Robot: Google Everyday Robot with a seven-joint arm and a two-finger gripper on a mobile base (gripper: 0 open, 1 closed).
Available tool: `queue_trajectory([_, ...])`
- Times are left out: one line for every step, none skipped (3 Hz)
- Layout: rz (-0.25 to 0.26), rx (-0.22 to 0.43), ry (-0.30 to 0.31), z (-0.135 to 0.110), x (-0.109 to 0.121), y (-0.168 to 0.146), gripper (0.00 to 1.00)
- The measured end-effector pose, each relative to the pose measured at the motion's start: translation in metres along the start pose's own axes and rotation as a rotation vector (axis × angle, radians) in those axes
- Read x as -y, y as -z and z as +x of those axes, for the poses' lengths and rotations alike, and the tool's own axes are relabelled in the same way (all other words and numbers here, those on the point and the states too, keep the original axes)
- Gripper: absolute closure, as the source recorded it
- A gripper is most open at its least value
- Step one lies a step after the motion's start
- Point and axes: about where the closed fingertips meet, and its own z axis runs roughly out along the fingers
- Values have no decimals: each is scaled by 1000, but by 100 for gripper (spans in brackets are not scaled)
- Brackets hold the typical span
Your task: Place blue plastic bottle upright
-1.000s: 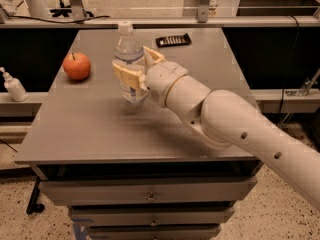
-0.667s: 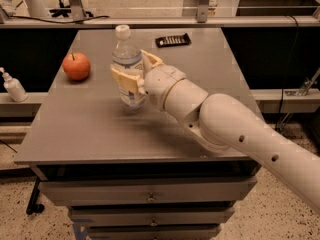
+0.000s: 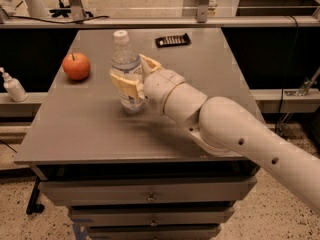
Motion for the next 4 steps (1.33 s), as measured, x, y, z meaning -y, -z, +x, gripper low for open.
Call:
queue_trajectory([-4, -5, 1, 3, -3, 1, 61])
queue_trajectory([-4, -5, 1, 2, -3, 1, 38])
queue_trajectory([-4, -5, 1, 2, -3, 1, 14])
queue_trajectory([0, -8, 0, 6, -6, 9, 0])
